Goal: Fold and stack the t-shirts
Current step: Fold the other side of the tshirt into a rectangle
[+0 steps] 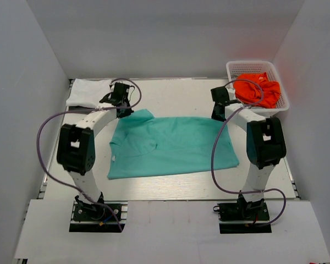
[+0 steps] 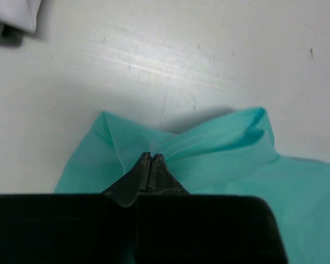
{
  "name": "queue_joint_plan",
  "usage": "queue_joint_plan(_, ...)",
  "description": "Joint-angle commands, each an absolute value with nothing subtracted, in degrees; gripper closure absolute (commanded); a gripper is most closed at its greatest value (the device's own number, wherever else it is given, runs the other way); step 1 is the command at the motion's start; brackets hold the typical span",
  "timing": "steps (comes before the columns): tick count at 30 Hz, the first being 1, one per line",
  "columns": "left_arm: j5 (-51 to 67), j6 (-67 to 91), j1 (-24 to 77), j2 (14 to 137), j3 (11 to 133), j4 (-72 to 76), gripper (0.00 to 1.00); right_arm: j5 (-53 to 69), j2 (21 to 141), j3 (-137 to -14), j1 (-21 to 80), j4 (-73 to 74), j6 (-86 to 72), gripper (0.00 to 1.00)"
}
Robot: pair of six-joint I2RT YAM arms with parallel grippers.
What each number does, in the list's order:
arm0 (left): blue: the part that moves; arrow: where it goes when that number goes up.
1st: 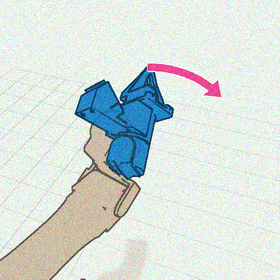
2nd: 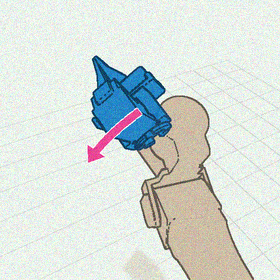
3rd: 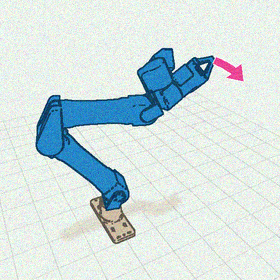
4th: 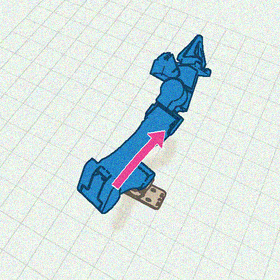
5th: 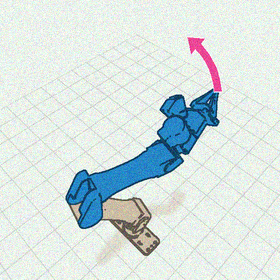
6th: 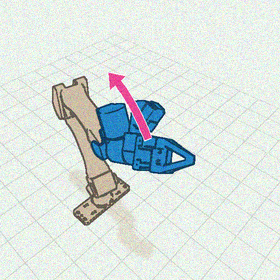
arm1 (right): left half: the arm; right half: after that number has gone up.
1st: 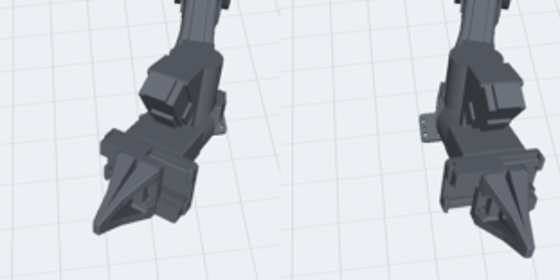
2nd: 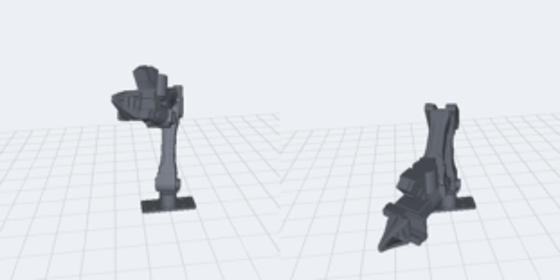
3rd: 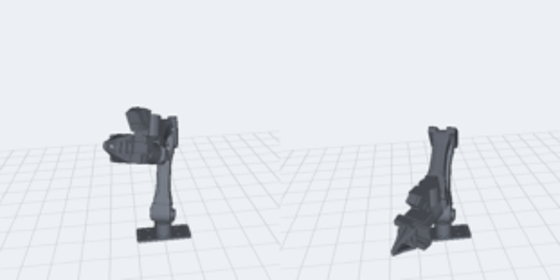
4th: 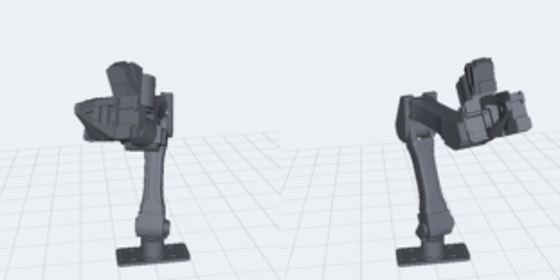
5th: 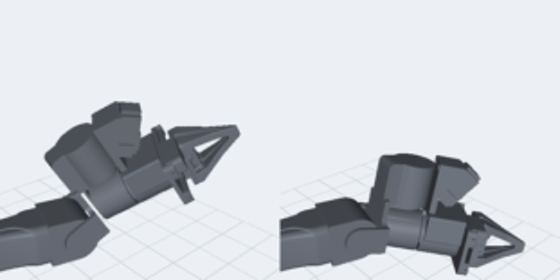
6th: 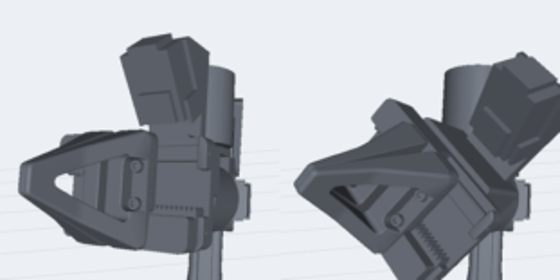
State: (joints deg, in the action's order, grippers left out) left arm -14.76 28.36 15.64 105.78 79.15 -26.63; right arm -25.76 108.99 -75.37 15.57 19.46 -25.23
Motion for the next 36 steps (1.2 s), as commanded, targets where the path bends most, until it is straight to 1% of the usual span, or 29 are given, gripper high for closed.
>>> queue_joint_plan(1, -10.6, 31.2, 16.1, 97.0, 72.8, -24.2, 1.00, -27.9, 103.6, -71.9, 16.4, 17.7, -26.0, 1.00)
queue_joint_plan(5, -6.6, 33.0, 16.1, 88.5, 61.9, -22.0, 1.00, -28.2, 99.9, -67.0, 16.7, 17.0, -27.9, 1.00)
queue_joint_plan(8, -3.7, 34.5, 16.1, 82.4, 56.0, -21.2, 1.00, -28.9, 97.2, -64.3, 16.8, 17.0, -28.7, 1.00)
queue_joint_plan(16, -1.6, 38.6, 16.1, 67.7, 43.7, -23.4, 1.00, -31.3, 90.1, -59.4, 16.3, 17.8, -29.6, 1.00)
queue_joint_plan(23, 0.4, 41.2, 16.1, 57.4, 35.2, -25.8, 1.00, -32.1, 90.0, -59.9, 16.3, 18.9, -28.7, 1.00)
queue_joint_plan(27, 3.0, 41.7, 16.1, 55.6, 30.9, -25.3, 1.00, -30.9, 90.6, -59.9, 16.4, 18.5, -28.1, 1.00)
queue_joint_plan(33, 10.4, 43.5, 16.1, 55.6, 28.6, -26.4, 1.00, -31.7, 90.4, -57.7, 16.3, 20.4, -30.0, 1.00)
queue_joint_plan(34, 12.8, 43.5, 16.1, 55.6, 28.6, -29.4, 1.00, -32.3, 89.8, -56.9, 16.3, 21.7, -30.9, 0.94)
queue_joint_plan(36, 14.7, 43.5, 16.1, 54.1, 29.2, -33.6, 0.75, -34.0, 89.5, -56.0, 16.2, 25.6, -33.5, 0.77)
